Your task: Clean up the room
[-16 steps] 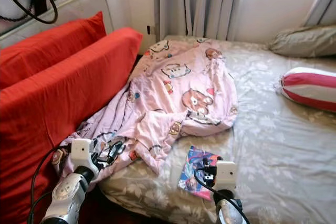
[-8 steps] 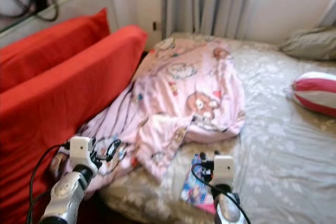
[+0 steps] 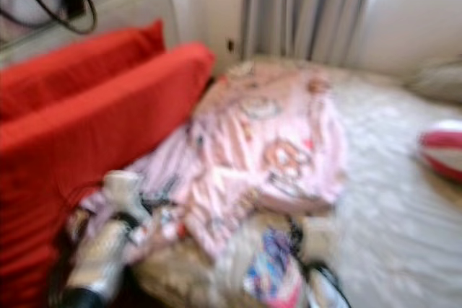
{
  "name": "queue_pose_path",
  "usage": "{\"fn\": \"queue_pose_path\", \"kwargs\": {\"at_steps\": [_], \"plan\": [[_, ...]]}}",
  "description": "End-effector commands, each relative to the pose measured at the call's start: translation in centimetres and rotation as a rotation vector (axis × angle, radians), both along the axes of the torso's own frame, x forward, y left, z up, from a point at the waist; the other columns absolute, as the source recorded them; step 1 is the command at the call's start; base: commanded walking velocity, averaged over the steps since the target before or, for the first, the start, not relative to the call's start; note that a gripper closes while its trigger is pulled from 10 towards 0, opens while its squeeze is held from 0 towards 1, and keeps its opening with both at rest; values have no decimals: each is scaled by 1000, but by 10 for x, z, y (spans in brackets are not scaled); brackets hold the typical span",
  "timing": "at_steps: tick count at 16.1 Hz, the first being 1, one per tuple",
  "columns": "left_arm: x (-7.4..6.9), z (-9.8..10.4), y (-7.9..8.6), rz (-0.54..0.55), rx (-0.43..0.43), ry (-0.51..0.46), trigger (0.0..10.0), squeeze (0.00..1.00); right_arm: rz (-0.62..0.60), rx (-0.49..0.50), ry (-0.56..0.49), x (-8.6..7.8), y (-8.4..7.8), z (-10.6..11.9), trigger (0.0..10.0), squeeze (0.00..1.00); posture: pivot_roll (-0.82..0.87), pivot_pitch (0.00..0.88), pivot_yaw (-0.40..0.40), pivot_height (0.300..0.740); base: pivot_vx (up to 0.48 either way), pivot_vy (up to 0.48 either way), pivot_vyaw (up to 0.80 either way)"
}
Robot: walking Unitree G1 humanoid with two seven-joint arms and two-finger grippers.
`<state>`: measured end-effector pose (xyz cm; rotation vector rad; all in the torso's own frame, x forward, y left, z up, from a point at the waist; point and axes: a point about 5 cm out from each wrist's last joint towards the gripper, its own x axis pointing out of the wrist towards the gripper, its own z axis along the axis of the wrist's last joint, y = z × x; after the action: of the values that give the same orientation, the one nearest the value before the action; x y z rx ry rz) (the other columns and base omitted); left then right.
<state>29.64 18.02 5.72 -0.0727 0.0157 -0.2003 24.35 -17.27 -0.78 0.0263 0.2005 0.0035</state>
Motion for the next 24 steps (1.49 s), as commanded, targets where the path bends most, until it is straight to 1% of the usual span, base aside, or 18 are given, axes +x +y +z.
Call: {"fn": "queue_pose_path", "kwargs": {"at_steps": [1, 5, 7, 8, 9, 13, 15, 16, 17, 22, 24], "plan": [[-2, -3, 1, 11, -15, 19, 10000, 0, 12, 0, -1, -2, 3, -1, 10000, 0, -26, 0, -19, 726, 0, 0, 0], [-3, 3, -1, 7, -27, -14, 10000, 0, -13, -5, -19, -3, 1, 1, 10000, 0, -28, 0, -20, 726, 0, 0, 0], [-4, 3, -3, 4, -31, -15, 10000, 0, -21, -15, -36, -2, 0, 4, 10000, 0, -25, 0, -21, 726, 0, 0, 0], [-4, 3, -4, 2, -33, -15, 10000, 0, -31, -27, -44, -1, -2, 5, 10000, 0, -27, 0, -21, 726, 0, 0, 0], [-4, 4, -4, 2, -36, -18, 10000, 0, -69, -37, -56, -1, -6, 7, 10000, 0, -27, 0, -21, 726, 0, 0, 0], [-3, 5, -3, 3, -33, -15, 10000, 0, -129, -43, -56, 0, -15, 8, 10000, 0, -23, 0, -23, 726, 0, 0, 0], [-3, 5, -2, 7, -33, -13, 10000, 0, -112, -59, -53, 2, -14, 9, 10000, 0, -23, 0, -26, 726, 0, 0, 0], [-3, 5, -2, 7, -32, -12, 10000, 0, -110, -71, -43, 2, -13, 8, 10000, 0, -21, 0, -28, 726, 0, 0, 0], [-3, 5, -3, 8, -33, -12, 10000, 0, -133, -84, -13, 2, -15, 6, 10000, 0, -20, 0, -28, 726, 0, 0, 0], [-5, 4, -1, 12, -28, -6, 10000, 0, -130, -92, -13, 3, -16, 6, 10000, 0, -21, 0, -26, 681, 0, 0, 0], [-6, 3, 1, 14, -25, -3, 10000, 0, -132, -86, -29, 2, -15, 7, 10000, 0, -22, 0, -24, 681, 0, 0, 0]]}}
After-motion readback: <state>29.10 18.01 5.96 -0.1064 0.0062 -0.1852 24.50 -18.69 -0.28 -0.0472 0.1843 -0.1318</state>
